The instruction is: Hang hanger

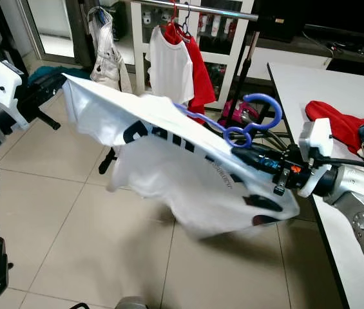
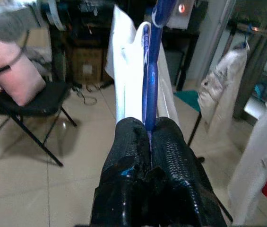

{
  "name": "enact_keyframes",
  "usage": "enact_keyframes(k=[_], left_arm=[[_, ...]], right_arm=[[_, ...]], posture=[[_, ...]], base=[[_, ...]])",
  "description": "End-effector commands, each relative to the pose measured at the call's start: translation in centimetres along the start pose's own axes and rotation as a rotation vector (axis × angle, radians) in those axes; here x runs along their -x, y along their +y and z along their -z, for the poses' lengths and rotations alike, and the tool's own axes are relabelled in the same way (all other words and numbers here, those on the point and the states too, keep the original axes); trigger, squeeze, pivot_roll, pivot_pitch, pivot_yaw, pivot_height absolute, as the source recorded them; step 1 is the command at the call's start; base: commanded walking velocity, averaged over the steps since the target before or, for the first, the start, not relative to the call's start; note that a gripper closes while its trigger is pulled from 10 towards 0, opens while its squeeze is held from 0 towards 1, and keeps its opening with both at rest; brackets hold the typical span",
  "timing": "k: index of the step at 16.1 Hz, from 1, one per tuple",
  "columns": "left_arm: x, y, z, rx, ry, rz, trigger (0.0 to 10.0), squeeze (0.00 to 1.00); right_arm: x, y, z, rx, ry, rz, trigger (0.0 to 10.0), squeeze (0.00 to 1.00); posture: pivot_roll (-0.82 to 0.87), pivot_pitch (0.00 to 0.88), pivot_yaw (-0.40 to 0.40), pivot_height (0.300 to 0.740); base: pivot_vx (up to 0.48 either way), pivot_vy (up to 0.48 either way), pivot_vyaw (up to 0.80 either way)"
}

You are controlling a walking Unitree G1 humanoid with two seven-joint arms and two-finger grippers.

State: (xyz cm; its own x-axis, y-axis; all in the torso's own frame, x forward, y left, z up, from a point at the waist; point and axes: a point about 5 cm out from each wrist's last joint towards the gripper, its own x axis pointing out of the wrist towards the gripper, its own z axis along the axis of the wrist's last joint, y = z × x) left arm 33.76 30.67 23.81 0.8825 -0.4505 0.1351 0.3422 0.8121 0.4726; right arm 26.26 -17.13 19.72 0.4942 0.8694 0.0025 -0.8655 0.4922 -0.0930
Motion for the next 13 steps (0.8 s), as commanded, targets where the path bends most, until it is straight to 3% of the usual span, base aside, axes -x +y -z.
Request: enact_keyframes(k=[1, 2, 3, 8, 13], left_arm=[[-0.1, 0.4, -0.3, -0.021, 0.008, -0.001, 0.0, 0.0], [-0.1, 0.4, -0.3, -0.018, 0.004, -0.002, 0.0, 0.0], [-0.2, 0.4, -0.5, -0.014, -0.014, -0.001, 0.0, 0.0], [-0.7, 0.7, -1.5, 0.011, -0.077, -0.001, 0.0, 0.0], [-1.2, 1.8, -3.3, 0.014, -0.139, -0.01, 0.0, 0.0]], right_arm=[[0.3, 0.1, -0.5, -0.007, -0.02, -0.027, 10.0, 0.0], [0.3, 1.3, -0.2, -0.01, 0.013, -0.123, 10.0, 0.0], [0.1, 1.7, 0.2, -0.001, 0.044, -0.14, 10.0, 0.0], [-0.5, 0.8, 1.3, 0.052, 0.14, -0.054, 10.0, 0.0], [-1.6, 1.2, 2.6, 0.059, 0.195, -0.029, 10.0, 0.0]], posture=[[0.09, 0.0, -0.044, 0.74], [0.1, 0.0, -0.045, 0.74], [0.1, 0.0, -0.044, 0.74], [0.1, 0.0, -0.038, 0.74], [0.12, 0.0, -0.023, 0.74]], base=[[0.0, 0.0, 0.0], [0.0, 0.0, 0.0], [0.0, 0.0, 0.0], [0.0, 0.0, 0.0], [0.0, 0.0, 0.0]])
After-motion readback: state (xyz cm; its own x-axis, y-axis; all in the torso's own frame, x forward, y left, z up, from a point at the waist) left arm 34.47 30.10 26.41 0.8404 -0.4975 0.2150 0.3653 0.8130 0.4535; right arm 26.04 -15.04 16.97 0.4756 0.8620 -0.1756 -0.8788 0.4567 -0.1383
